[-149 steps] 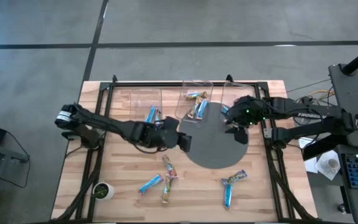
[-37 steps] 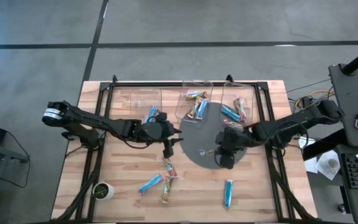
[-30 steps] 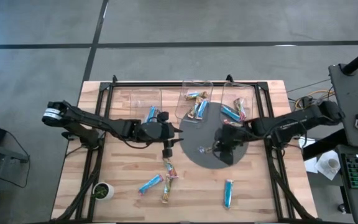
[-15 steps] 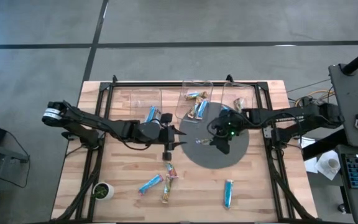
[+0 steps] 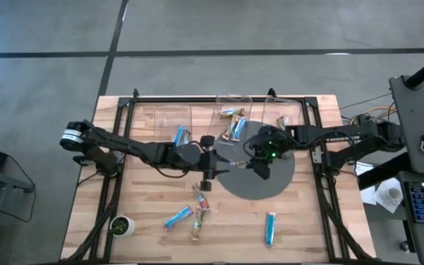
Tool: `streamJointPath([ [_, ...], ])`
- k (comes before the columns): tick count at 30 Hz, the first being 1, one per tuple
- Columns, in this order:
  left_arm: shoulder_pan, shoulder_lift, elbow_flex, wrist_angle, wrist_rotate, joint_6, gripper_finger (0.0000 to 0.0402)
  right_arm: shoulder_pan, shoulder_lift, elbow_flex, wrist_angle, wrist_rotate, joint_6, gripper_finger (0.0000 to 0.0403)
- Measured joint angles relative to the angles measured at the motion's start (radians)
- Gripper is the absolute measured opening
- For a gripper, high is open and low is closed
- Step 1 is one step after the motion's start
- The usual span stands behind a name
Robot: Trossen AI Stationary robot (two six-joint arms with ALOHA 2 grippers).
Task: Pick and place Granola Bars by type
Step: Put the blue granola bar into the left transparent bin
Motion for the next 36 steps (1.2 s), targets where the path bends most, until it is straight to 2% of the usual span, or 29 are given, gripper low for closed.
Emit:
streamJointPath([
  [20,0.032,0.128,0.056,0.044,0.033,0.040,0.0133,-0.005,0.001,0.000,0.001,-0.011,-0.009,0.0043],
  [36,0.052,0.175,0.071,0.062,0.048,0.040,0.0133,-0.008,0.002,-0.001,-0.003,-0.011,-0.019,0.0043],
])
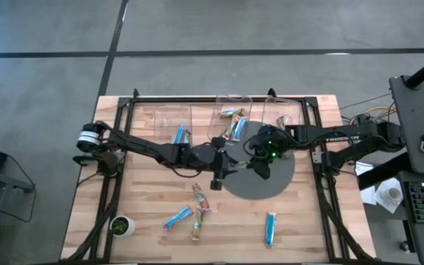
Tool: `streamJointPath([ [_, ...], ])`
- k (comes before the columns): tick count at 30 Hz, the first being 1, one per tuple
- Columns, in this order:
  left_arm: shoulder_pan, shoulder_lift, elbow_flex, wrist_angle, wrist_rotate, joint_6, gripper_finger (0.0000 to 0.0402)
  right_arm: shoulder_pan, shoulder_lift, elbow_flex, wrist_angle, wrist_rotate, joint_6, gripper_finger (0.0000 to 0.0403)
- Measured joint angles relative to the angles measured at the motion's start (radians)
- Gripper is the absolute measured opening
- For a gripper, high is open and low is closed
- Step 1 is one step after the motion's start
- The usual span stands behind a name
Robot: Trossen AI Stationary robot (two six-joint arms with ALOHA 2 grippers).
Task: Pick and place Granola Bars by type
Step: Put the blue granola bar into the left transparent bin
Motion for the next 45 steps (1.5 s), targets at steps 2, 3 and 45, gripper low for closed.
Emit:
streamJointPath([
  [2,0.000,0.001,0.000,-0.002,-0.001,0.005,0.0133,0.000,0.000,0.000,0.001,0.000,0.000,0.0043],
  [3,0.000,0.001,0.000,-0.001,-0.006,0.011,0.0133,0.000,0.000,0.000,0.002,-0.001,0.000,0.0043],
  [45,0.000,-0.003,-0.004,-0.282,-0.280,0.038,0.0015,0.001,-0.057,0.000,-0.155,0.083,0.105,0.0178],
])
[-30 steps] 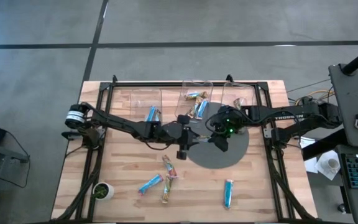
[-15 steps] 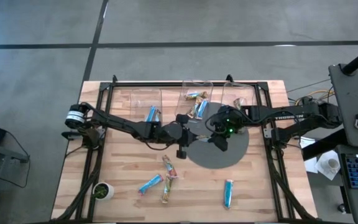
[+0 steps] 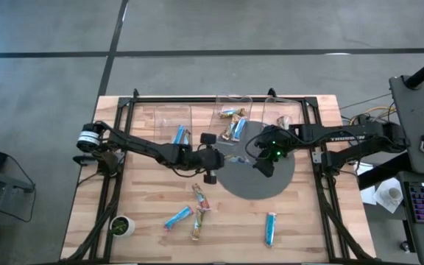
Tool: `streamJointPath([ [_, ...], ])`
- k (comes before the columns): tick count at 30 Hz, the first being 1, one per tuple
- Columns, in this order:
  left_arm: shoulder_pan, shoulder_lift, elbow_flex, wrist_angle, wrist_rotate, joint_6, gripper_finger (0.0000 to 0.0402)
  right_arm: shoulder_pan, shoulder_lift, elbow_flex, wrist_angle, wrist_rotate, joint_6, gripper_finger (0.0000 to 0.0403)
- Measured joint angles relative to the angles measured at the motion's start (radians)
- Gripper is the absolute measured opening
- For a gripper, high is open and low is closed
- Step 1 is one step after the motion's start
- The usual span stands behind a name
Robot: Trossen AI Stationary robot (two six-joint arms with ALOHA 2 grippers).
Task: Pick and place Granola Bars by type
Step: Put the blue granola bar into the left transparent bin
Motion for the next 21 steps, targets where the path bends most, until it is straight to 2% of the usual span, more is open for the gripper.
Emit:
streamJointPath([
  [6,0.000,-0.112,0.009,-0.163,-0.090,-0.226,0.0014,0.000,-0.036,0.000,-0.097,0.151,-0.005,0.0248],
  [11,0.004,-0.263,0.030,-0.399,-0.308,-0.481,0.0014,0.000,-0.051,0.000,-0.106,0.184,-0.001,0.0278],
  [14,0.034,-0.338,0.013,-0.548,-0.440,-0.703,0.0014,-0.001,-0.049,0.000,-0.104,0.184,-0.005,0.0285],
  [18,0.130,-0.377,-0.037,-0.687,-0.452,-0.956,0.0014,-0.001,-0.038,0.000,-0.100,0.184,-0.025,0.0284],
  [21,0.211,-0.373,-0.077,-0.688,-0.453,-0.988,0.0014,-0.001,-0.030,0.000,-0.099,0.184,-0.030,0.0279],
])
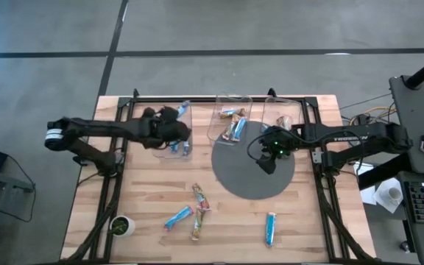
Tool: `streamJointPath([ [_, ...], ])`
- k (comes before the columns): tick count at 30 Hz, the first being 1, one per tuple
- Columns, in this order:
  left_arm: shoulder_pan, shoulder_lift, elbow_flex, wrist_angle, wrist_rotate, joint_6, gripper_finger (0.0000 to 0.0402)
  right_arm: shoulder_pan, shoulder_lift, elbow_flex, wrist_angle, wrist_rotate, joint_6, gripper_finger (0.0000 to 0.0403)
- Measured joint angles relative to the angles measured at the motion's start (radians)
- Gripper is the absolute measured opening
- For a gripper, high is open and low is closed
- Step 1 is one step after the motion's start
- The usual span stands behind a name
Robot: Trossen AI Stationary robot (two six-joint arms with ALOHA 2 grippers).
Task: Pick and place Granola Bars by type
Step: Put the blue granola bar into the left transparent bin, then put the yellow granola bar into the middle transparent bin
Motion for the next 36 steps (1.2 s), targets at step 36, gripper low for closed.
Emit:
streamJointPath([
  [36,-0.272,0.002,-0.015,0.287,0.281,0.205,0.0138,0.151,0.003,0.000,-0.191,-0.189,-0.162,0.0257],
])
